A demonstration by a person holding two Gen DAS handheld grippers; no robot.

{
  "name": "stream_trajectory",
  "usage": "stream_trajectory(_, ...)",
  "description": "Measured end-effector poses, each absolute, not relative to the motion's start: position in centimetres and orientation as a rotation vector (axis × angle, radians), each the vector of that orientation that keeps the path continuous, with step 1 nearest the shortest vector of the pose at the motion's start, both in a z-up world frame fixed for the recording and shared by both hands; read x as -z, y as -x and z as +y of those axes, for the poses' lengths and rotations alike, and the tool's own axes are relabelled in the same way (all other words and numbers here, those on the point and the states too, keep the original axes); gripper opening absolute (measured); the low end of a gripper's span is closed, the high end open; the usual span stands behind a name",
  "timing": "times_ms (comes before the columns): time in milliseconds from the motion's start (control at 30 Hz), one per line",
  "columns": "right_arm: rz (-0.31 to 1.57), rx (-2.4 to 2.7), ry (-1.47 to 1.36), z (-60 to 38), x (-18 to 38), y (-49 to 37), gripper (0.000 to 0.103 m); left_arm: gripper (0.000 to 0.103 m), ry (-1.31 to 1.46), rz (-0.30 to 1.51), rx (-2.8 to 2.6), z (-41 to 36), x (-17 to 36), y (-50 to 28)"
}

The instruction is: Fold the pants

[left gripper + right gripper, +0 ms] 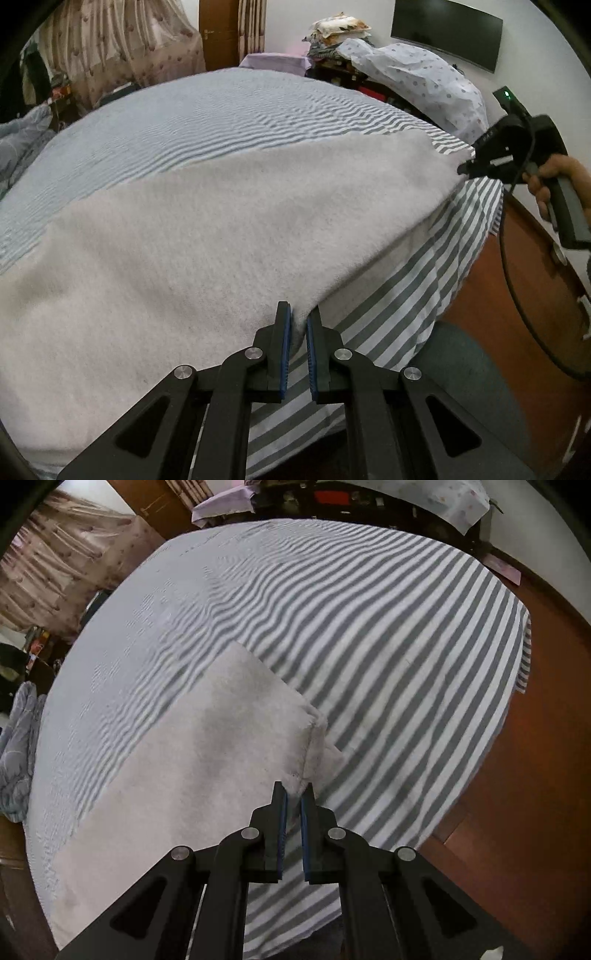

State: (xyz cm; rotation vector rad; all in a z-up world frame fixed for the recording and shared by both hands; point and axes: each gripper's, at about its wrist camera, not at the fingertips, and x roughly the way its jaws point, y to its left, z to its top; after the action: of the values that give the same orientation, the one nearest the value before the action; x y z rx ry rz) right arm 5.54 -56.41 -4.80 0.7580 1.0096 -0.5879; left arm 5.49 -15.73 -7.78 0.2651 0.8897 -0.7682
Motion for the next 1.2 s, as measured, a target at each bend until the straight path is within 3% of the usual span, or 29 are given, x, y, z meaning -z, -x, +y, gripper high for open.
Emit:
stream_trajectory(267, 1.05, 0.594, -0.76, -57.5, 8.1, -6.2, 0.008, 0.011, -0.294, 0.926, 0.761, -15.7, 9.1, -5.6)
stream_trajectory(367, 1.061, 0.602, -0.771, -57.9, 9.0, -6.1, 0.014, 0.014, -0.289, 0.958, 0.755, -15.7, 9.7, -5.9)
stream_trajectory(533, 1.095, 0.627, -0.723, -58.2, 8.5, -6.1, 0.047, 0.028, -0.25, 0.997, 0.773, -15.3, 9.4, -6.0)
stream_trajectory(667, 1.067, 0.643, -0.747, -58.1, 6.1, -5.2, 0.046, 0.033, -0.153, 1.041, 0.802, -13.9, 7.9, -6.6)
stream_trajectory(933, 1.012, 0.581, -0.642, -55.0, 0.1, -8.6, 0.049, 0.042, 0.108, 0.931, 0.576, -5.9, 4.1, -12.6)
stream_trajectory(1200, 1.135, 0.179, -0.476, -43.8, -0.3, -20.7, 0.049, 0.042, 0.149, 0.939, 0.338, -0.7, 5.7, -18.7)
